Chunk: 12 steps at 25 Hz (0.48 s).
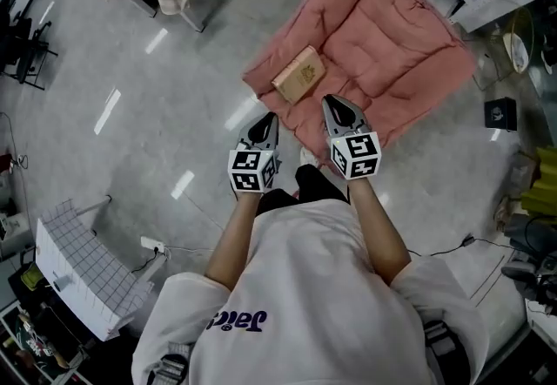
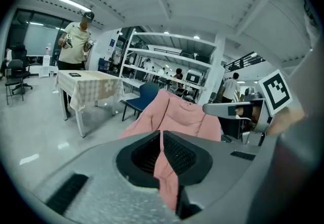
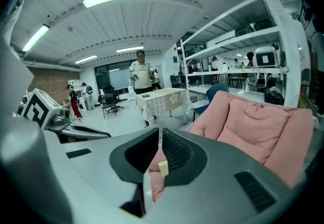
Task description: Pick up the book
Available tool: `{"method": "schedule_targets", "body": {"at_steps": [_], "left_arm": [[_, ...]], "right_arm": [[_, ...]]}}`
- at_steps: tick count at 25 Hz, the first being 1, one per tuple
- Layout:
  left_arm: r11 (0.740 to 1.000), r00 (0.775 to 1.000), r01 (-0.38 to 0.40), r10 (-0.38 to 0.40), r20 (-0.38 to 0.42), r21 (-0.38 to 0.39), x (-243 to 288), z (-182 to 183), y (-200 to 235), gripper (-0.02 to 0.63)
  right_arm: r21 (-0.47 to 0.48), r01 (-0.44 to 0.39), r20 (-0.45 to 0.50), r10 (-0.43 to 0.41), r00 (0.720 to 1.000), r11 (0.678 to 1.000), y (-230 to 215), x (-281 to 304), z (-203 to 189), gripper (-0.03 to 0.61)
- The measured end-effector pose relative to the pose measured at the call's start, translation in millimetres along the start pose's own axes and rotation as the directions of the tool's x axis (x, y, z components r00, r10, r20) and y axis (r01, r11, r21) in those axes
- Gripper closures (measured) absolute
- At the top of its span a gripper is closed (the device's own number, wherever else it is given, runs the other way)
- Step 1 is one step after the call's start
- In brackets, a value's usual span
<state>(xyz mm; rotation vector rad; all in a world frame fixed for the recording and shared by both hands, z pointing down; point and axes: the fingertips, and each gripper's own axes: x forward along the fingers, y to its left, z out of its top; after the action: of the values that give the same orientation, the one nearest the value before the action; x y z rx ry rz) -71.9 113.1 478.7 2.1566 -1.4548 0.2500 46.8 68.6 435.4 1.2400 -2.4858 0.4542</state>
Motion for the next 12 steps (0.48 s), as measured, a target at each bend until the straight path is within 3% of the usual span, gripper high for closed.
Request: {"method": "schedule_targets", "body": {"at_steps": [7, 12], "left_arm": [[0.993, 0.988, -0.067, 0.053, -0.148, -0.096, 70, -55, 46, 0.597], [0.985, 0.965, -0.088, 0.047, -0.26, -0.148, 112, -106, 81, 0.595]], "right_arm": [[-0.054, -0.135, -0.163, 0.125, 0.979, 0.989, -51, 73, -53, 0.552], [-0.065, -0.205, -0.311, 0.175, 0.934, 0.977, -81, 127, -115, 0.458]]}}
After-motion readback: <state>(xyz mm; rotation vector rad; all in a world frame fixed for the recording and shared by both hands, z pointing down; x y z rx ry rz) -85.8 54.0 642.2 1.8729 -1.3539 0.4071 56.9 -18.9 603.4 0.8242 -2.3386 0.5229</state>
